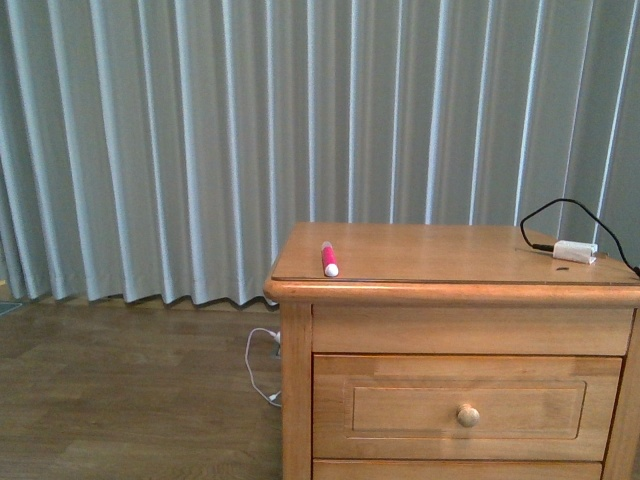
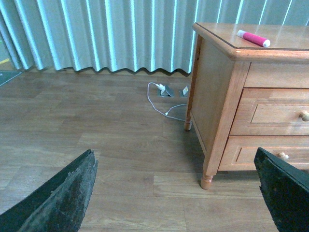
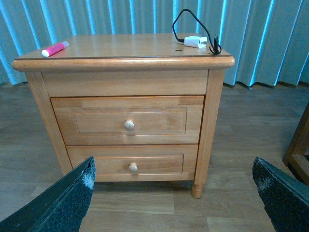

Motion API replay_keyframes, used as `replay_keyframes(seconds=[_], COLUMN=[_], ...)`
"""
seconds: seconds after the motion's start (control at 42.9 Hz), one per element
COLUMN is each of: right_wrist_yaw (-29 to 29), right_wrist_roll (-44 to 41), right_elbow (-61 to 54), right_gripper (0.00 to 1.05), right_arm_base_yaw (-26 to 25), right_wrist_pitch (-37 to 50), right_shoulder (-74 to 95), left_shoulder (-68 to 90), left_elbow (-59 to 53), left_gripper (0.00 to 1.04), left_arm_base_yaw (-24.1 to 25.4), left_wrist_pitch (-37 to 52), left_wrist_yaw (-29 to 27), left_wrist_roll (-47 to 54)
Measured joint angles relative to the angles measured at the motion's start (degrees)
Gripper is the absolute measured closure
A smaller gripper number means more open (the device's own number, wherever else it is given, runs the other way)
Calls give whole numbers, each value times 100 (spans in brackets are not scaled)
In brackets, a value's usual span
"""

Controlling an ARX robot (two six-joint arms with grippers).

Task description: Place pink marker in drawer with both arms

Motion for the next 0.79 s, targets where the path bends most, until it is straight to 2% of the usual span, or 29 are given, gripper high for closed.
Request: replay_keyframes(seconds=[0.793], right_wrist_yaw=[0], right_wrist_roll=[0], right_elbow=[0], right_gripper=[9], right_arm_base_yaw=[0], right_wrist_pitch=[0], right_shoulder=[0], left_shoulder=[0], left_elbow=[0], left_gripper=[6], left_arm_base_yaw=[0], left_wrist_pitch=[0], left_wrist_yaw=[0], left_wrist_roll=[0])
